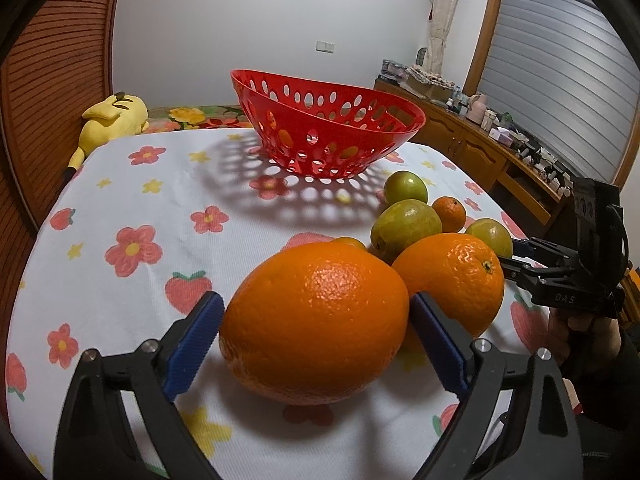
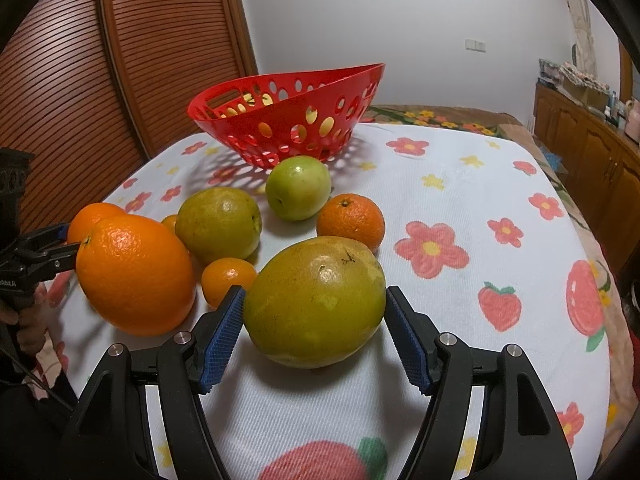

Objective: Organize fruits
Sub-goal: 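Grasp the large orange with the left tool while the right tool grasps the green pomelo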

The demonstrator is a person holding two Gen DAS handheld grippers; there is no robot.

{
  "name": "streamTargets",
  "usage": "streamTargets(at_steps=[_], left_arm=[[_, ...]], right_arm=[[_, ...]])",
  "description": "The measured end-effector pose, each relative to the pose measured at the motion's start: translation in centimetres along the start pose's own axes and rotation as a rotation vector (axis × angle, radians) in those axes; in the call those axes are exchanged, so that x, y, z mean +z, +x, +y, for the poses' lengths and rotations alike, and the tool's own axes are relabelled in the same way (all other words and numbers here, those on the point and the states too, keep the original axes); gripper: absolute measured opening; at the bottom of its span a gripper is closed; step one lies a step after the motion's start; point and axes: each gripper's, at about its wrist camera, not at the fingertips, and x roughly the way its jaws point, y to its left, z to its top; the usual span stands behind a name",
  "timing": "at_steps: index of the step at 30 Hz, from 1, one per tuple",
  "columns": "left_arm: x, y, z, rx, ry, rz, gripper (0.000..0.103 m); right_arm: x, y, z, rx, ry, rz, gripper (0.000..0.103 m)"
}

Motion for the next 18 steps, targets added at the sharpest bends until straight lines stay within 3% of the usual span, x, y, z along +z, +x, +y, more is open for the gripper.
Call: streamTargets(at_steps=[18], left_arm=[[0.9, -0.6, 1.4, 0.032, -0.039, -0.028, 0.091]], right_arm=[[0.0, 0.2, 0.0, 0.011, 0.007, 0.011, 0.071]])
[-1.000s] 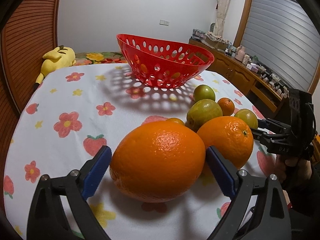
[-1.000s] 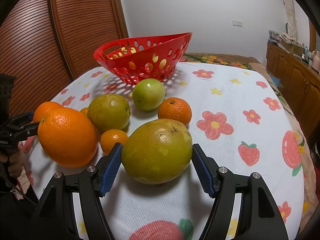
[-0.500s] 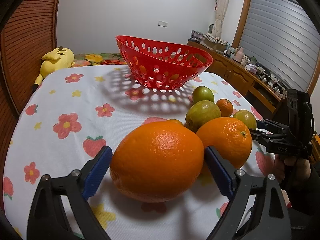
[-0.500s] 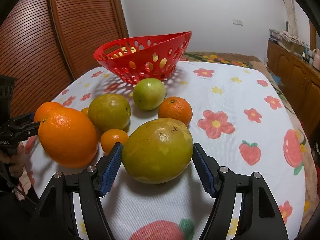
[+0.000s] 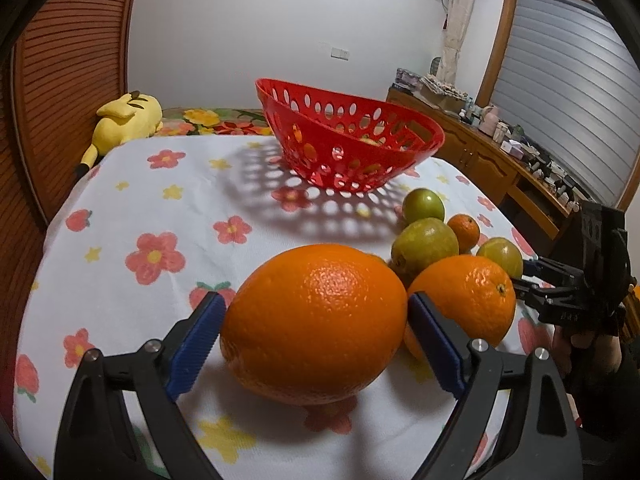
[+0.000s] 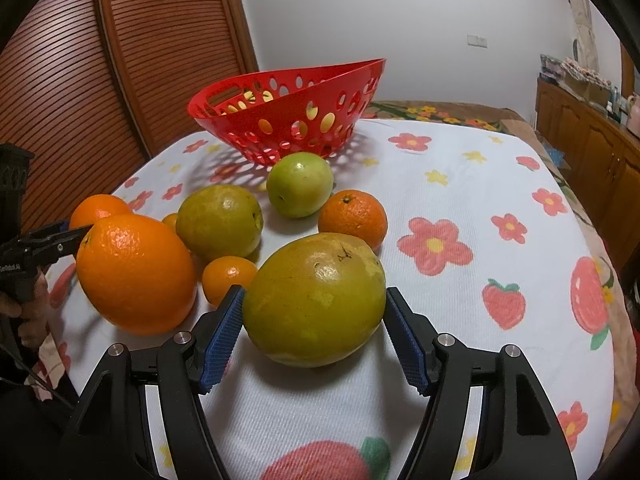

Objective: Organize fruits
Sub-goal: 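Grasp the large orange with the left tool while the right tool grasps the green pomelo, then lower orange and pomelo into the red basket and open both tools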

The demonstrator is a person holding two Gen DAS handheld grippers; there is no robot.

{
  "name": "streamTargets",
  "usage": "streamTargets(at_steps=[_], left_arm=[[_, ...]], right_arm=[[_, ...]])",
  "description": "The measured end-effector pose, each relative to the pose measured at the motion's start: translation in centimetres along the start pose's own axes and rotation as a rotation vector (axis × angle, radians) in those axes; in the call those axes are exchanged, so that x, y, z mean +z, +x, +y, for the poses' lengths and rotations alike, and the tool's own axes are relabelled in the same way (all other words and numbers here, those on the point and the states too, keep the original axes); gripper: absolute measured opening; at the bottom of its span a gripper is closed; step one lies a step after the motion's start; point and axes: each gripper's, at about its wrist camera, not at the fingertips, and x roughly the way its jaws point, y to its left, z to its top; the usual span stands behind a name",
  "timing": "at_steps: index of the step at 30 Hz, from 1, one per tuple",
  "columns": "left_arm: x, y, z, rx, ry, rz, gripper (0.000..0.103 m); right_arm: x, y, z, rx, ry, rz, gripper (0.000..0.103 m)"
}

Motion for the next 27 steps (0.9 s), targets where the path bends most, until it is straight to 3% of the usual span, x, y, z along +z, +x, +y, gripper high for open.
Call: streamTargets(at_steps=[11, 27], left_arm=[[4.0, -1.3, -0.5, -0.003, 0.035, -0.081, 0.091], [11.1, 0.7, -3.8, -0.039, 0.108, -0.142, 0.091]], right_arm=[[1.2, -1.5, -0.6, -0.012, 0.002, -0.038, 0.07], [7.9, -5.1, 0.1, -0.019, -0.076, -0.151, 0.07]])
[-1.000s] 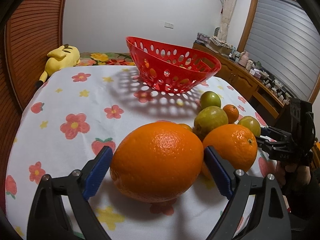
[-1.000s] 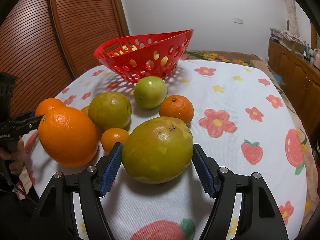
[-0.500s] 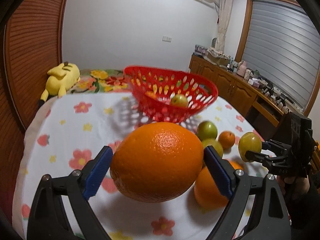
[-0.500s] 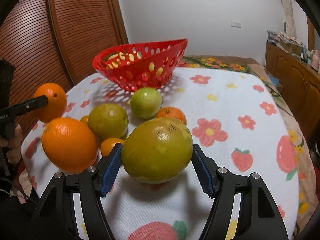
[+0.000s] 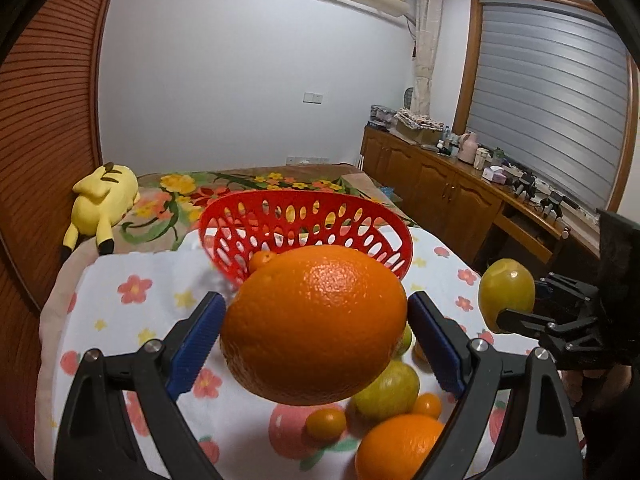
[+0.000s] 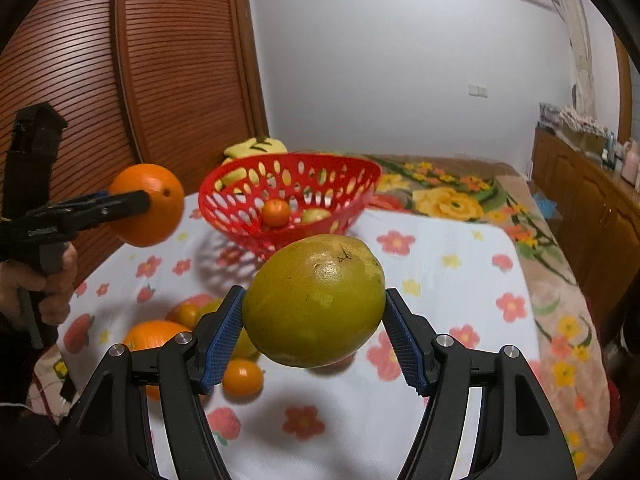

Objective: Organize fruits
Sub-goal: 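Lower orange and pomelo into the red basket and open both tools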

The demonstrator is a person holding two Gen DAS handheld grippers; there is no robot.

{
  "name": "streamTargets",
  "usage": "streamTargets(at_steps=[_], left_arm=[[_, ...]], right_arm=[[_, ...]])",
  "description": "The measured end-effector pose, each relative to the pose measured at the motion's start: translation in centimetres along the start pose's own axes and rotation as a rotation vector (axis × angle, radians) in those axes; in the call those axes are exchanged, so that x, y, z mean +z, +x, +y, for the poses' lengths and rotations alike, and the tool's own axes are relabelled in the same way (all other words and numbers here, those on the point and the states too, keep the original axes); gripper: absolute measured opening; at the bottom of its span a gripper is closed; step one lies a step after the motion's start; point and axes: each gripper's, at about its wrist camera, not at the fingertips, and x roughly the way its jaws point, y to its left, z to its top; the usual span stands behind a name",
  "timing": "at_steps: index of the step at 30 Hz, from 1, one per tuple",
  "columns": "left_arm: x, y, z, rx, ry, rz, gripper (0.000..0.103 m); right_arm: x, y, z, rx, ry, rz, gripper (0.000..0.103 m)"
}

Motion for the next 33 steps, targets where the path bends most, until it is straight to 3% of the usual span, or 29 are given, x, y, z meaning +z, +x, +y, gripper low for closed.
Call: streamTargets(at_steps=[19, 33], left_arm=[[2.8, 6.2, -1.7, 0.059, 0.09, 0.077, 0.091], [3.7, 9.7, -1.2, 0.037, 0.101, 0.127, 0.086]], right_arm=[[4.6, 2.7, -0.6, 0.013, -0.041, 0.001, 0.07], [7.4, 7.9, -2.4, 0.041, -0.085, 0.065, 0.07]])
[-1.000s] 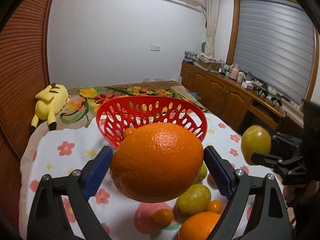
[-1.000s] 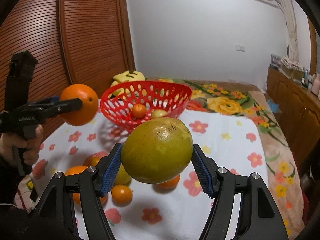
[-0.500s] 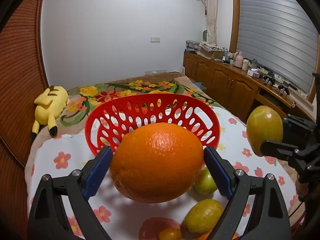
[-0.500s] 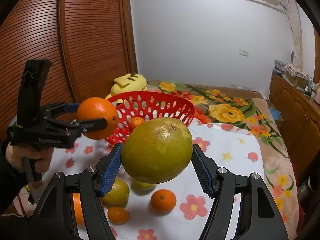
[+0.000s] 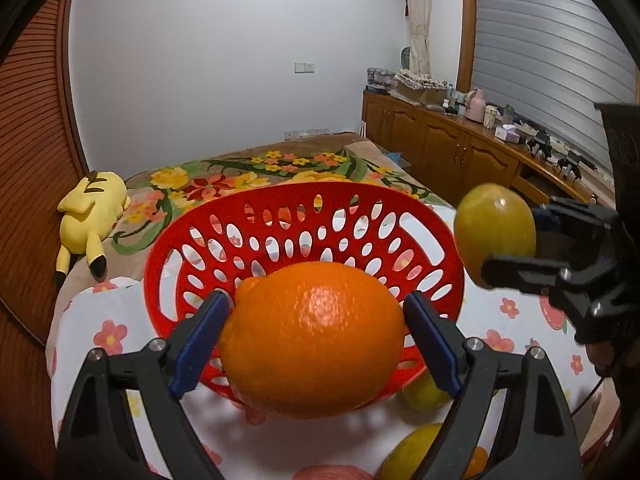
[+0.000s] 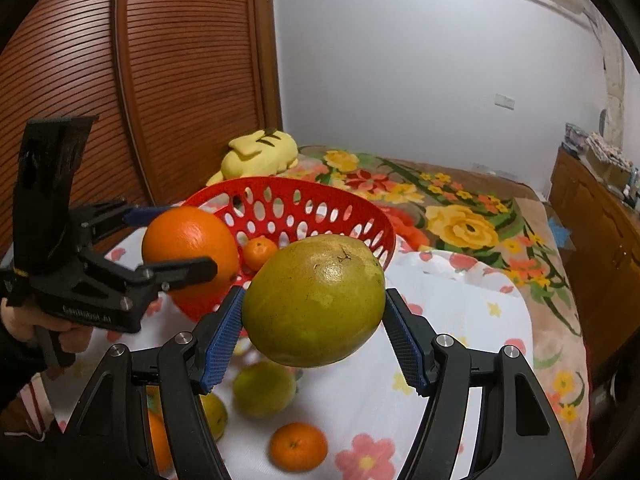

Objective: Organize fruits
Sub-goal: 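Lower orange and pomelo into the red basket and open both tools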

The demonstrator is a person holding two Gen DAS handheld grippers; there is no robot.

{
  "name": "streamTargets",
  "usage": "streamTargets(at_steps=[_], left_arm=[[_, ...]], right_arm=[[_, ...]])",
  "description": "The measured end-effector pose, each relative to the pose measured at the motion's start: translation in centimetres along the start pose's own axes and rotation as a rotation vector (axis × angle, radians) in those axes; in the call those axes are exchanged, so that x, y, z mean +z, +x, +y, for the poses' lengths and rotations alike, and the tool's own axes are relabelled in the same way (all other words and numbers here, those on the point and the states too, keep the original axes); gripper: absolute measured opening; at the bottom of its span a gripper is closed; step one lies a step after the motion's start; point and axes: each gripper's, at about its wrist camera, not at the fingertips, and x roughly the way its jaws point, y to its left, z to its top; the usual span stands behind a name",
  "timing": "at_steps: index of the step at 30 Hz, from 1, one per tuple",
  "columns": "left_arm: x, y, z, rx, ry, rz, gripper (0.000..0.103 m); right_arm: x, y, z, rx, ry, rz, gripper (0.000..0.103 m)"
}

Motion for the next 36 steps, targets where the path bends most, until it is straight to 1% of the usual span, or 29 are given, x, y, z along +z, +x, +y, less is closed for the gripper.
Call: streamTargets(at_steps=[1, 2, 3, 5, 10, 16, 22, 28, 36], left_arm=[[0.1, 0.2, 0.1, -0.002, 0.0, 0.001, 0.083], [0.3, 0.0, 0.2, 0.002, 0.002, -0.014, 0.066], [0.5, -0.2, 0.3, 0.01, 0.01, -0.027, 0.057], [1.1, -0.4, 0.7, 0.014, 0.013, -0.04, 0.058], [1.9, -0.2, 2.2, 0.001, -0.018, -0.029, 0.058], [1.3, 0.2, 3.2, -0.004, -0.036, -0.02, 0.059], [0.7, 0.0, 3.6, -0.012, -0.04, -0.025, 0.063], [0.0, -0.3, 4.0, -0.022, -0.043, -0.03, 0.066], [-0.5, -1.1, 3.7, -0.031, -0.035, -0.041, 0.067]], right_arm=[[0.3, 0.3, -0.2, 0.002, 0.0, 0.002, 0.07], [0.6, 0.6, -0.4, 0.003, -0.001, 0.004, 0.07], [0.8, 0.8, -0.6, 0.003, -0.002, 0.006, 0.07], [1.3, 1.6, -1.0, 0.005, -0.006, 0.015, 0.07], [1.9, 3.1, -1.7, 0.02, -0.012, 0.033, 0.07], [2.5, 5.5, -1.6, 0.044, -0.04, 0.073, 0.07], [2.9, 7.8, -1.0, 0.05, -0.085, 0.13, 0.07], [2.6, 8.8, -0.4, 0.046, -0.109, 0.162, 0.071], [2.6, 9.2, -0.2, 0.036, -0.118, 0.183, 0.071]])
